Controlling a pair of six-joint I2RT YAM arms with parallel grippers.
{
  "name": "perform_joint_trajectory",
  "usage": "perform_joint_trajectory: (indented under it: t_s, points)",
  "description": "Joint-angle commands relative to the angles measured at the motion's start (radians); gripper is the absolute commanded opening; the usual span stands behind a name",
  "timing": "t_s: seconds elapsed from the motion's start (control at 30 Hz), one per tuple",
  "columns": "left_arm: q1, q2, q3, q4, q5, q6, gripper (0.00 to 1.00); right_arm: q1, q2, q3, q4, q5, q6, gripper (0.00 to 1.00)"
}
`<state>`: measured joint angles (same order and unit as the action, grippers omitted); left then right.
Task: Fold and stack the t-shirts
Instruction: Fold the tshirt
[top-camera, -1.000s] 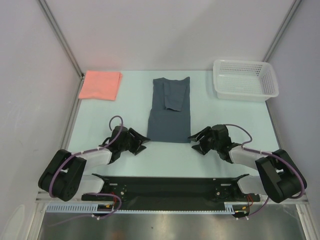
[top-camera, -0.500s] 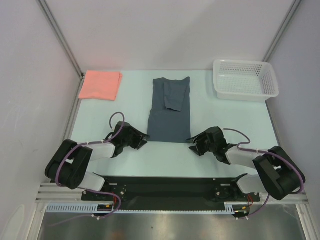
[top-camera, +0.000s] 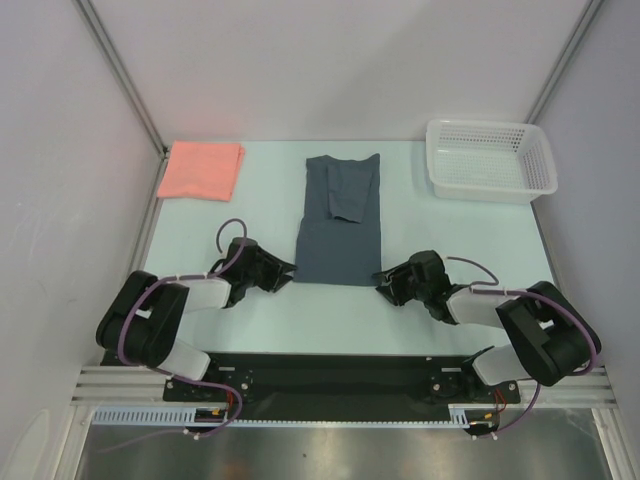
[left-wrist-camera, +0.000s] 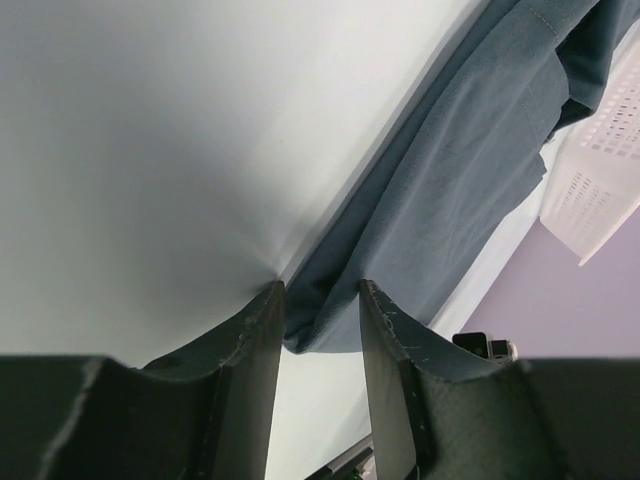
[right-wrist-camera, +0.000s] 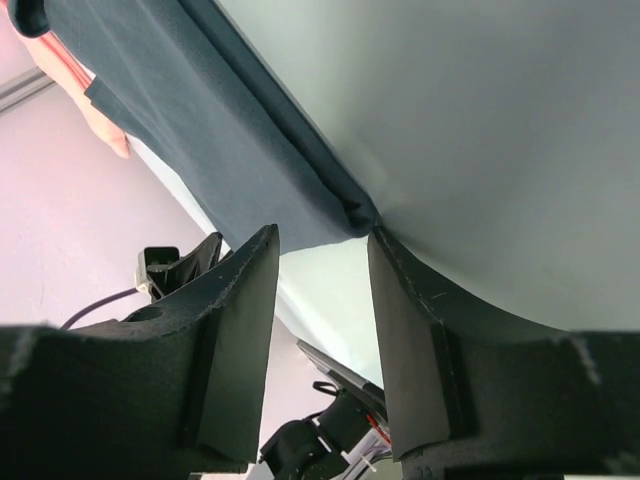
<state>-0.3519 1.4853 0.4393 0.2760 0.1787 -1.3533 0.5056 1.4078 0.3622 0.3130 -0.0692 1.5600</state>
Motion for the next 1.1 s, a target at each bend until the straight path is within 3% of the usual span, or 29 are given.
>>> perform_joint_trajectory:
  t_s: [0.0,0.4,0.63,1.07]
  points:
    - [0.004,0.009,0.019,-0.044,-0.005,0.031,0.43,-0.006,-0.003,0.014,-0.113,0.069,-0.008,0.46]
    - [-0.038,-0.08,-0.002,-0.152,-0.016,0.005,0.57,-0.041,0.025,0.015,-0.137,0.069,-0.04,0.45]
    - [-0.042,-0.008,0.013,-0.11,0.001,-0.013,0.54,-0.042,0.057,0.03,-0.103,0.039,-0.06,0.35]
    - [-0.039,0.02,0.027,-0.121,-0.011,-0.029,0.48,-0.041,0.056,0.027,-0.112,0.032,-0.08,0.28]
